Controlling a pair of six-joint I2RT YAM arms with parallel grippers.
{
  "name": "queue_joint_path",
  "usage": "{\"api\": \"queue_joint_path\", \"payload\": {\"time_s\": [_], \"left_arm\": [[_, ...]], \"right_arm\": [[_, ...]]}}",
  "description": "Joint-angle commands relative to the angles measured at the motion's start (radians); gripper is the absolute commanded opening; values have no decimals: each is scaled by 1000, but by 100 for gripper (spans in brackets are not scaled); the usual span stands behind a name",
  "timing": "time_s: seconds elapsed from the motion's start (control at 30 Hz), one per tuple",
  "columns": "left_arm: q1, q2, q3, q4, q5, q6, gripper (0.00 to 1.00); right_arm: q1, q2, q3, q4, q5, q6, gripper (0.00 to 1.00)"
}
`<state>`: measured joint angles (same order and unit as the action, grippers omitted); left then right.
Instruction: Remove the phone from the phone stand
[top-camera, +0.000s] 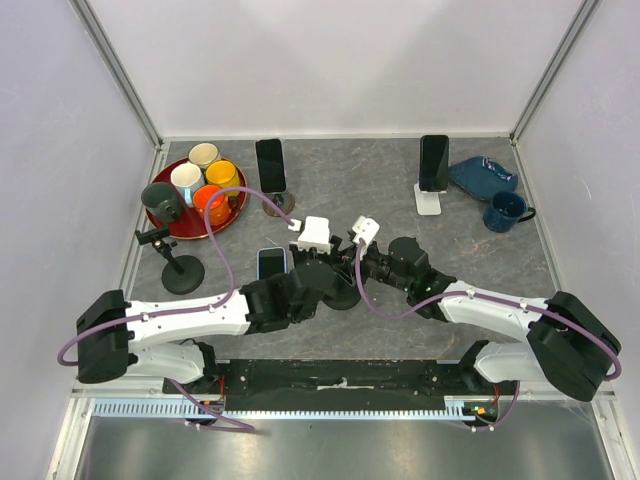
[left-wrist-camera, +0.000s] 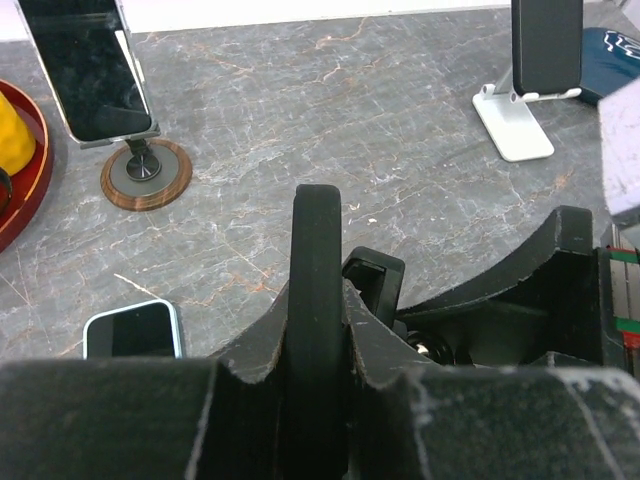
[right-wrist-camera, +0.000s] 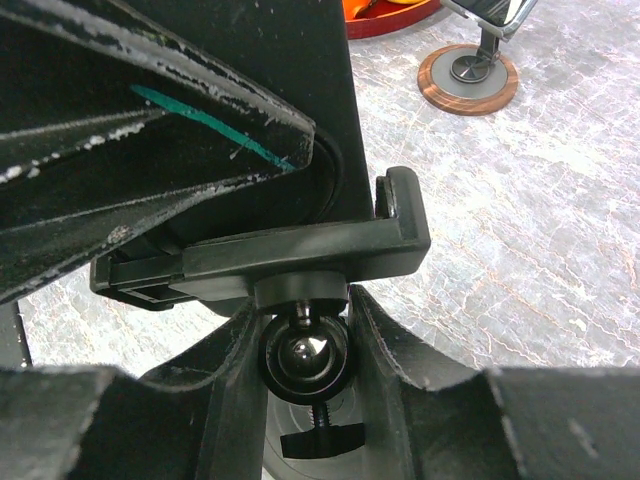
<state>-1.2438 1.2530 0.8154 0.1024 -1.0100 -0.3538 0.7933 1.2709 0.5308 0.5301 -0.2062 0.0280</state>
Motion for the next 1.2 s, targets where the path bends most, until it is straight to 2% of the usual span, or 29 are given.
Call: {"api": "queue_joint_path", "payload": {"time_s": [0.0, 0.17, 0.2, 0.23, 0.33, 0.53, 0.97, 1.17], "left_arm": [[13, -58, -8, -120, -84, -51, 2], [73, -64, -62, 147, -7, 2, 2], [81, -47, -64, 187, 2, 16, 2], [83, -38, -70, 295, 23, 60, 2], [84, 20, -68, 413, 80, 102, 2], [89, 127, -9, 508, 123, 104, 2], [173, 186, -12, 747, 154, 114, 2], [225, 213, 21, 832, 212, 150, 2]], "right_arm": [[-85, 19, -11, 60, 334, 89, 0], [-85, 12, -25, 91, 288, 82, 0], [-83, 12, -26, 94, 281, 81, 0], [-85, 10, -26, 96, 277, 79, 0], [-85, 15, -25, 100, 257, 75, 0], [-83, 18, -29, 120, 209, 72, 0], [-60, 35, -23, 136, 126, 61, 0], [-48, 53, -3, 108, 88, 41, 0]]}}
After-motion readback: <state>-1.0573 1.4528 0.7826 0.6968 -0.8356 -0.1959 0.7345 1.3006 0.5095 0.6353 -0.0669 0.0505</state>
